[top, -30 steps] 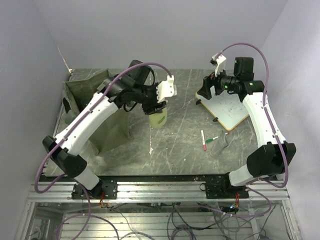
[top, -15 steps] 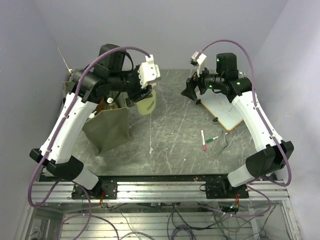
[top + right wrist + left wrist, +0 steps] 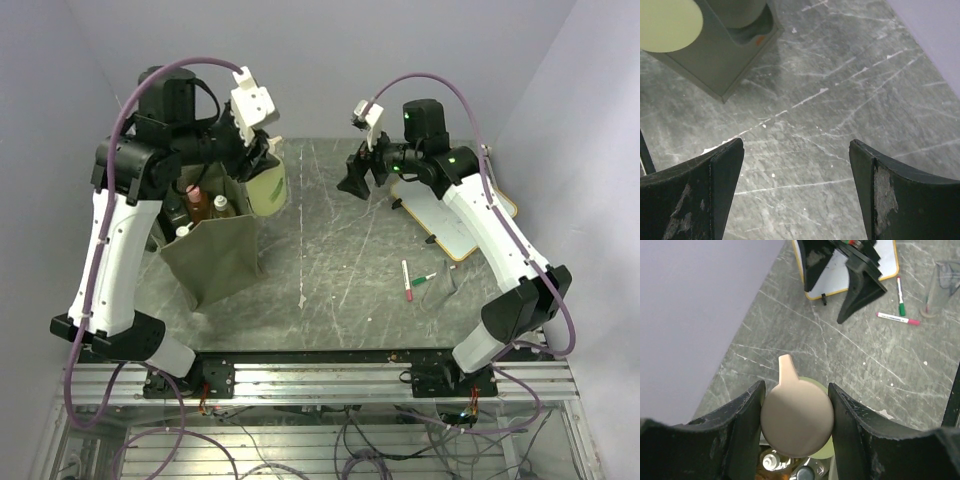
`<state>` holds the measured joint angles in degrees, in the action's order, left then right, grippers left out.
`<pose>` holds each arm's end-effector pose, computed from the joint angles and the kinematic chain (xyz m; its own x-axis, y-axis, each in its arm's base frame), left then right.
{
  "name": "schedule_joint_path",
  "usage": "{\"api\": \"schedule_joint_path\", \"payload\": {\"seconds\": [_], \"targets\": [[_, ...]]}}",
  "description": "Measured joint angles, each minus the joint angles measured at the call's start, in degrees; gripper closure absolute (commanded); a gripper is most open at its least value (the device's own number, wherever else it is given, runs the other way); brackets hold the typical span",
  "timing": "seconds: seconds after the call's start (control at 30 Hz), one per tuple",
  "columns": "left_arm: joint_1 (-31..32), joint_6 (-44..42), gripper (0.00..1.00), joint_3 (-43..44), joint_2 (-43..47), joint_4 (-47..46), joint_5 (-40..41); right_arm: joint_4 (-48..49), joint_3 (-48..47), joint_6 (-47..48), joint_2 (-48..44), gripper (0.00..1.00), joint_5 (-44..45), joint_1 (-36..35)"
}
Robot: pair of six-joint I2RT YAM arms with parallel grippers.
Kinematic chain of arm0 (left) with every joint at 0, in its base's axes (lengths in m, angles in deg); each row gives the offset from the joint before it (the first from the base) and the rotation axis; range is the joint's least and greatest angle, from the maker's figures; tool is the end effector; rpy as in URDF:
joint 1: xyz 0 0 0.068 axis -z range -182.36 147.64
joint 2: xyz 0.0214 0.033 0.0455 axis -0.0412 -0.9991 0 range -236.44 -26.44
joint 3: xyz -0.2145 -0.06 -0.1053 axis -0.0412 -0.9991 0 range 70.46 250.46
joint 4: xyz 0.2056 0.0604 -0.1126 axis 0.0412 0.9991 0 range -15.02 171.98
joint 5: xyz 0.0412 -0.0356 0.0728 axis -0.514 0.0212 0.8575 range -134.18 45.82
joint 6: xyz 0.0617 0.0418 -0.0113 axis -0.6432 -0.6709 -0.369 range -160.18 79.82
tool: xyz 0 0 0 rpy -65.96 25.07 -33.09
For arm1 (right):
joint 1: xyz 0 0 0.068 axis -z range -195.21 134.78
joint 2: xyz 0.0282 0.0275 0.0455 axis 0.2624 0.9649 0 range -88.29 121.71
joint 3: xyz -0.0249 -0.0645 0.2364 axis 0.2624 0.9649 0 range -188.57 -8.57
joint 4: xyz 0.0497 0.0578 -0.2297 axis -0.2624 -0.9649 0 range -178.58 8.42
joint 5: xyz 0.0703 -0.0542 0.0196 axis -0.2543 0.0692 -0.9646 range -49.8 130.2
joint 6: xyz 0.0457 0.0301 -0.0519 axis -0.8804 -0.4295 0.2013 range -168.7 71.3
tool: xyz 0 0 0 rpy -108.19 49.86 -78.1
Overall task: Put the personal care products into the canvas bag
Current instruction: Place the care product in the canvas bag.
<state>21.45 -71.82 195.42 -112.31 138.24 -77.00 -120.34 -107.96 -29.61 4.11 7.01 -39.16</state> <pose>0.2198 -0.1346 0.4852 0.0963 0.4392 -0.8932 0.8706 0.3979 0.2895 0.3086 0.1753 0.3696 -0.2046 -0.3903 -0.8977 -0.8803 0.4745 -0.0057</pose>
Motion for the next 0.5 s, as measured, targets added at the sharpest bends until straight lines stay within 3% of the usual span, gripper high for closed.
{"api": "schedule_joint_path", "payload": {"seconds": [0.5], "targets": [[-17.79,9.7,0.93,5.03,3.06,-6.69,-5.97,3.04,-6.12,-2.16,4.04,0.13,-2.29,-7.54]]}}
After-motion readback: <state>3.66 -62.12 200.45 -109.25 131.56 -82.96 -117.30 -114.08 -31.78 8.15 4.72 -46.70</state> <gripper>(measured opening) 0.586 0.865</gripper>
